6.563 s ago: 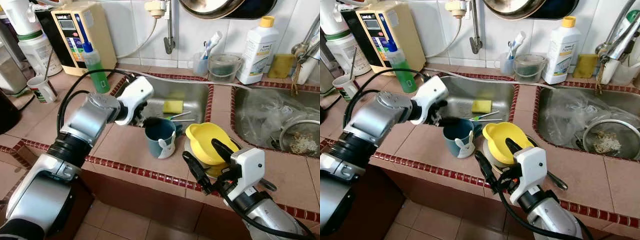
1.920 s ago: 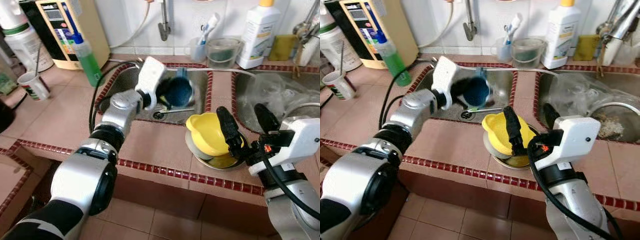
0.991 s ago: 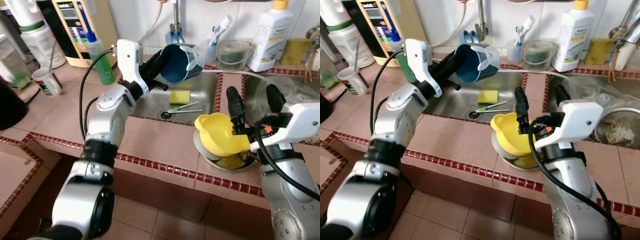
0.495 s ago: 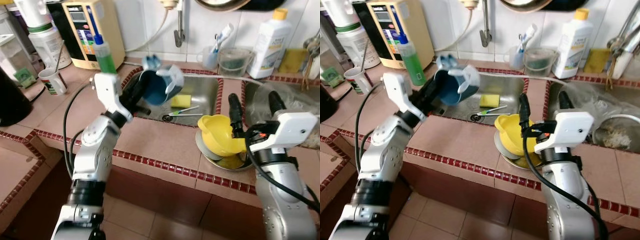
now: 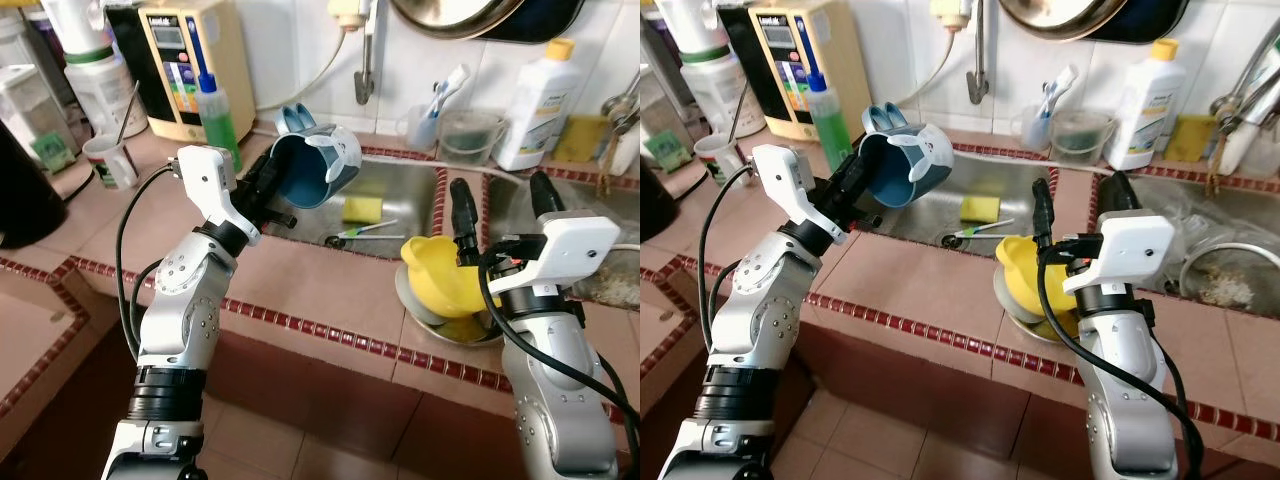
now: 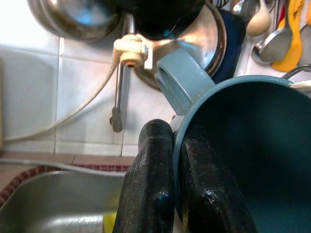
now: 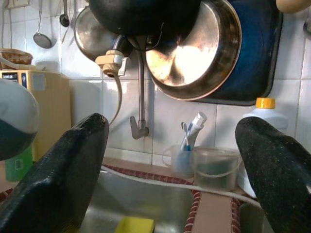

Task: Kitchen organization

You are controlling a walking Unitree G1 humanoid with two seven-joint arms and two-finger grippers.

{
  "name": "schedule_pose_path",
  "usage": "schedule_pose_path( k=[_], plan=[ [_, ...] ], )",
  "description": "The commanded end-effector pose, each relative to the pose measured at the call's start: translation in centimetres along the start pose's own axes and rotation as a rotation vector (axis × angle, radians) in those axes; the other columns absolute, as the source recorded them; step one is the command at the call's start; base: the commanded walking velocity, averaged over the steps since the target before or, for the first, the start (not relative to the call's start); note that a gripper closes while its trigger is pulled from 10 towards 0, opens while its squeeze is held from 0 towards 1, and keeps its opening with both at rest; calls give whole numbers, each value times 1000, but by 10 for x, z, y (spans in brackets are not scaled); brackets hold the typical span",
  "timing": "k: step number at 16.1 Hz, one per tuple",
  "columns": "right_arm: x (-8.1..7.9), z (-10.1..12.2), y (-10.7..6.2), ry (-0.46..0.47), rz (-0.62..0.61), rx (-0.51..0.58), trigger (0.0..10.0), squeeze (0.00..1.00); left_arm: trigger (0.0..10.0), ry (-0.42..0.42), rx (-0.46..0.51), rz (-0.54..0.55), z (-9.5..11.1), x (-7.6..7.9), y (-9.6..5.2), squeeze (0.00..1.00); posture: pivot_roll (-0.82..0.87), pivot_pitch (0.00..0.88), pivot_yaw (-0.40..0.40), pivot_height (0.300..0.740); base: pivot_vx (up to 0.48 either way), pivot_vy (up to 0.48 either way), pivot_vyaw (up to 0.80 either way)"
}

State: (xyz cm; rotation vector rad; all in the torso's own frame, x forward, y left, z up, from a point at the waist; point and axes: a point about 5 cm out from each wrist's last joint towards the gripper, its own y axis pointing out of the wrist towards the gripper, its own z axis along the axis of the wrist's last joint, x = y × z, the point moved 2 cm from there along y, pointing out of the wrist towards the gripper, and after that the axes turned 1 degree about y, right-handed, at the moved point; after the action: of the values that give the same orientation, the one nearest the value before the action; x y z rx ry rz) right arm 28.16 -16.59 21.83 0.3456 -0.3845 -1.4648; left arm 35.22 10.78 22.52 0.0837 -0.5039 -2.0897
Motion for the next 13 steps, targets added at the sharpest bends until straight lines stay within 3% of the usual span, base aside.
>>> schedule_pose_path(
  k=[1,13],
  plan=[
    [-2,3,3,3,7,19,10000,0,10000,7,15,-2,6,3,1,0,-161,0,65,740,274,0,0],
    [-4,1,4,2,13,21,10000,0,10000,-13,10,-11,7,7,6,0,-168,0,65,740,298,0,0]
  ],
)
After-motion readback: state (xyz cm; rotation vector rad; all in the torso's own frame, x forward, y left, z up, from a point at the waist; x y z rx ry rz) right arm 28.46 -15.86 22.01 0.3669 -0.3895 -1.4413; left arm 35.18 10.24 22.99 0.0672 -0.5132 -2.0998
